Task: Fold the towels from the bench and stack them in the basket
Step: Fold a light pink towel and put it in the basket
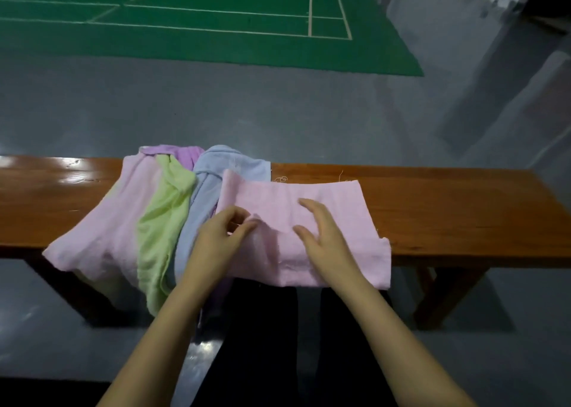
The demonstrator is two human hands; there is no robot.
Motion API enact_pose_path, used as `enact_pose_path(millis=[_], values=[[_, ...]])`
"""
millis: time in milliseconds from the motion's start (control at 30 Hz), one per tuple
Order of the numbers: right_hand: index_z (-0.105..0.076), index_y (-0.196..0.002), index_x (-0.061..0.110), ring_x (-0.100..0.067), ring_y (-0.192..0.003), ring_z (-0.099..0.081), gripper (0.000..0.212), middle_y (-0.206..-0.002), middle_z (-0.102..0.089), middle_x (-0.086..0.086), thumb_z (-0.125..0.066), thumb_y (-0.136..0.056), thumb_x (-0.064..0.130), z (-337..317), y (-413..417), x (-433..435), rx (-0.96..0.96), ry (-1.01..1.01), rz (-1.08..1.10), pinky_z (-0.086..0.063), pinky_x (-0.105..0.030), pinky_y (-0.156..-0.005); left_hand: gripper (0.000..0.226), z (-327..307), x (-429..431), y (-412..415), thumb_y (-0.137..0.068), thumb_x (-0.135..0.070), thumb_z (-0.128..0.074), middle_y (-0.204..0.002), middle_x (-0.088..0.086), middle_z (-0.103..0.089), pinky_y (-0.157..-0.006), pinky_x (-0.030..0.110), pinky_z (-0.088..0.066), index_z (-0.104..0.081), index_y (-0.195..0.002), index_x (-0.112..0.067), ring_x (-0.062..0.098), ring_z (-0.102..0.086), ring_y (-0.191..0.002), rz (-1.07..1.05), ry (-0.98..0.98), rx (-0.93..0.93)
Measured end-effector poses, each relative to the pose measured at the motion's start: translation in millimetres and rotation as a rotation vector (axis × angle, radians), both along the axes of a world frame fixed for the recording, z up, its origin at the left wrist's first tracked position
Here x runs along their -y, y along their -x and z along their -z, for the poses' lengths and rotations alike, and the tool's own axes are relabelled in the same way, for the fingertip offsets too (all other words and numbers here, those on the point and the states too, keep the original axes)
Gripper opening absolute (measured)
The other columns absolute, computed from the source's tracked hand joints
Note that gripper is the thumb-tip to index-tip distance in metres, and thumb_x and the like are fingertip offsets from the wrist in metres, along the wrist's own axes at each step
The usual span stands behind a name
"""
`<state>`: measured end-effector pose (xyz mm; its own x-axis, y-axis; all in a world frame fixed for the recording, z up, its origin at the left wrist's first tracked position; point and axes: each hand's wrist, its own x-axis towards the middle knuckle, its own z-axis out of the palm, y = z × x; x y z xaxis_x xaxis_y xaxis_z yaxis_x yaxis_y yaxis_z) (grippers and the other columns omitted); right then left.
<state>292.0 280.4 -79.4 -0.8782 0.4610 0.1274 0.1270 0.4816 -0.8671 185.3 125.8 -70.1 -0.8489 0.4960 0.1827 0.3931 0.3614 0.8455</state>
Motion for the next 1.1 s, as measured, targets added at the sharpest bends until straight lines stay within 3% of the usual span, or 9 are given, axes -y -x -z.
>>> enact_pose_path(millis=[100,167,267,400,533,633,733,867,1100], values=[[-0.047,-0.134,0.014,0.002,-0.119,-0.04,0.035,-0.134,-0.046,0.004,-0.047,-0.099,0.015,-1,33,25,0.049,0.059,-0.153,-0.026,-0.002,-0.096,0.007,-9,-8,0,-0.086,-0.013,-0.067,-0.07,-0.01,-0.061,-0.063,0.006,-0.038,-0.063,-0.08,-0.014,-0.008,-0.054,-0.066,0.045,0.005,-0.012],[-0.059,-0.112,0.012,-0.004,-0.103,-0.051,0.018,-0.115,-0.055,-0.002,-0.049,-0.097,0.013,2,48,27,0.026,0.082,-0.141,-0.036,-0.007,-0.087,0.007,-8,-7,7,-0.086,-0.015,-0.067,-0.071,-0.01,-0.062,-0.064,0.007,-0.039,-0.063,-0.08,-0.015,-0.006,-0.055,-0.067,0.05,0.005,-0.008],[-0.054,-0.088,0.01,-0.01,-0.083,-0.048,0.011,-0.095,-0.053,-0.005,-0.049,-0.097,0.014,10,63,20,0.065,0.078,-0.118,-0.037,-0.01,-0.073,0.012,1,-6,34,-0.088,-0.025,-0.064,-0.086,-0.003,-0.068,-0.072,0.019,-0.045,-0.068,-0.09,-0.014,0.005,-0.059,-0.077,-0.031,0.082,-0.011],[-0.049,-0.095,0.001,-0.019,-0.085,-0.05,0.023,-0.097,-0.055,-0.013,-0.044,-0.101,0.022,25,68,14,0.096,0.114,-0.057,-0.04,-0.026,-0.076,0.048,14,-22,88,-0.09,-0.036,-0.061,-0.115,0.025,-0.06,-0.086,0.039,-0.039,-0.054,-0.115,0.005,0.039,-0.054,-0.105,-0.234,0.458,-0.105],[-0.047,-0.096,0.003,-0.01,-0.076,-0.045,0.022,-0.087,-0.054,-0.006,-0.043,-0.101,0.024,35,69,11,0.108,0.177,-0.039,-0.037,-0.027,-0.069,0.052,23,-46,108,-0.089,-0.038,-0.06,-0.116,0.026,-0.06,-0.086,0.038,-0.041,-0.055,-0.115,0.006,0.039,-0.055,-0.107,-0.189,0.612,-0.076],[-0.049,-0.095,0.006,-0.006,-0.075,-0.045,0.015,-0.083,-0.052,0.007,-0.044,-0.1,0.019,40,69,8,0.08,0.203,-0.025,-0.037,-0.02,-0.068,0.033,29,-52,116,-0.09,-0.027,-0.056,-0.102,0.023,-0.065,-0.076,0.037,-0.043,-0.062,-0.1,0.003,0.038,-0.06,-0.096,-0.235,0.515,-0.051],[-0.054,-0.098,0.016,0.001,-0.08,-0.051,0.008,-0.087,-0.057,0.014,-0.047,-0.099,0.018,41,67,7,0.057,0.245,-0.002,-0.039,-0.012,-0.073,0.011,30,-52,114,-0.085,-0.013,-0.059,-0.08,0.009,-0.062,-0.061,0.028,-0.033,-0.061,-0.083,-0.003,0.022,-0.054,-0.074,-0.246,0.222,0.084],[-0.058,-0.092,0.026,0.004,-0.081,-0.054,0.01,-0.087,-0.061,0.013,-0.052,-0.097,0.019,27,59,11,0.0,0.309,0.013,-0.043,-0.013,-0.075,0.006,20,-48,78,-0.086,-0.013,-0.061,-0.071,-0.006,-0.056,-0.06,0.016,-0.039,-0.059,-0.083,-0.009,0.006,-0.048,-0.066,-0.175,-0.094,0.167],[-0.065,-0.087,0.025,-0.001,-0.083,-0.062,0.011,-0.082,-0.067,0.013,-0.061,-0.09,0.015,-8,22,21,-0.129,0.35,0.009,-0.051,-0.02,-0.078,0.009,9,-29,6,-0.086,-0.016,-0.068,-0.077,-0.005,-0.063,-0.072,0.02,-0.044,-0.066,-0.078,-0.012,0.006,-0.058,-0.075,-0.089,-0.241,0.142]])
